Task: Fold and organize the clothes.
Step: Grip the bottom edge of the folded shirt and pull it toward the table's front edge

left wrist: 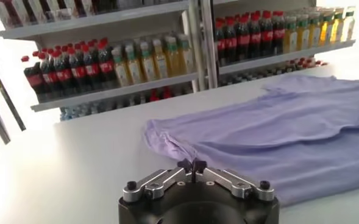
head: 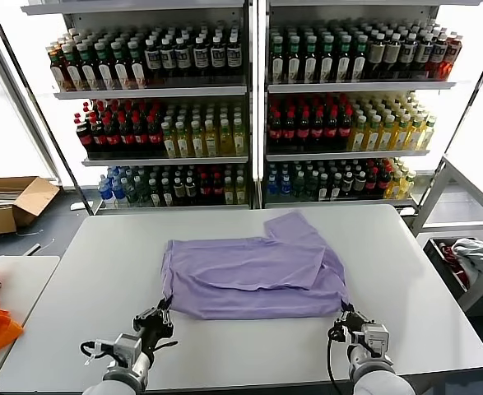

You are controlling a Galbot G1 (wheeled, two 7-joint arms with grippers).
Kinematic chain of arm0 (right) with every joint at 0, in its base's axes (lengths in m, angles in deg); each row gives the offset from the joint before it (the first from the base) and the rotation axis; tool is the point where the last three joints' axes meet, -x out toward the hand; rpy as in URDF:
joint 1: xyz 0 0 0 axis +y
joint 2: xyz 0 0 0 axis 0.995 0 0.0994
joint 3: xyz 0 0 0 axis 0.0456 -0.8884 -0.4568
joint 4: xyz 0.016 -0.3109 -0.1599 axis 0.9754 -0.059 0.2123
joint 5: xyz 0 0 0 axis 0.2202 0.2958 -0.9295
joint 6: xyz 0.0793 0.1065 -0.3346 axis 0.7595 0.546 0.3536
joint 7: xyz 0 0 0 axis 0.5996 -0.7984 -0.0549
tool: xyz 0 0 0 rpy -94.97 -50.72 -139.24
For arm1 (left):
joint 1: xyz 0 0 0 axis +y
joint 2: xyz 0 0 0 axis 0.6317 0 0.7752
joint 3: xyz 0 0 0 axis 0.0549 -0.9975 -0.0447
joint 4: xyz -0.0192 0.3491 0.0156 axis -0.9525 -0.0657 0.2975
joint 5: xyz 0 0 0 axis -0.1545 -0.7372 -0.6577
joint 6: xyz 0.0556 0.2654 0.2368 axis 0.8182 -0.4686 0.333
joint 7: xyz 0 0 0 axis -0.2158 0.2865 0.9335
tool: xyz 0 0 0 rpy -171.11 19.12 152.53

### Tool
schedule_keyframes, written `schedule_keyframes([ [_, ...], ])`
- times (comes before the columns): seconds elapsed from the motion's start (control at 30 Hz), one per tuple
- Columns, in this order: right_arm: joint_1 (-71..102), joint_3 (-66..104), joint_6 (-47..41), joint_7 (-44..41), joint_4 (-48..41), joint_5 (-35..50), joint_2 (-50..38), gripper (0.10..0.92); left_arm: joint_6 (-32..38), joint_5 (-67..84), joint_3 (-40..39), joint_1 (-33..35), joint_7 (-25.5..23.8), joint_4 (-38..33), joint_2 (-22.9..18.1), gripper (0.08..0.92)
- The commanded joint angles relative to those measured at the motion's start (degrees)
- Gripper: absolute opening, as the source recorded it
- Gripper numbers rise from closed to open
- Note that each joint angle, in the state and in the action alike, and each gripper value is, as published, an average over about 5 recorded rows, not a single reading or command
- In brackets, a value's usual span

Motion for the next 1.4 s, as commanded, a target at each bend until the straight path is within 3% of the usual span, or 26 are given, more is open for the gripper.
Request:
schedule_keyframes([
  [0.03,10.07,2.68,0.07,2.25,5.24,-1.07,-2.27,0.117,2.0,-4.38,1.19,19.08,1.12,-10.54,-1.56,0.088],
  [0.67,16.16,2.75,-0.14,3.2,6.31,-5.41,-1.02,0.137,3.15,-6.8,0.34,20.84,0.78,-5.93,-2.6,0.088],
  [0.83,17.67,2.31,-0.11,3.18,8.04,-6.73,-0.24,0.271,3.67,-7.2,-0.63,20.44,0.81,-5.65,-2.95,0.096],
  [0.93,18.37,2.47,0.41,2.81,10.01,-6.72,0.22,0.358,5.59,-7.15,-1.28,20.46,0.39,-6.95,-3.04,0.15],
  [1.17,15.33,6.23,3.09,0.94,14.58,-4.21,1.33,0.54,9.59,-5.09,-0.15,17.41,-1.18,-11.61,-3.17,0.349],
  [1.4,3.28,16.51,6.98,-8.99,8.54,4.51,-1.29,0.745,9.11,2.62,6.41,7.62,-5.27,-12.9,1.15,0.557],
])
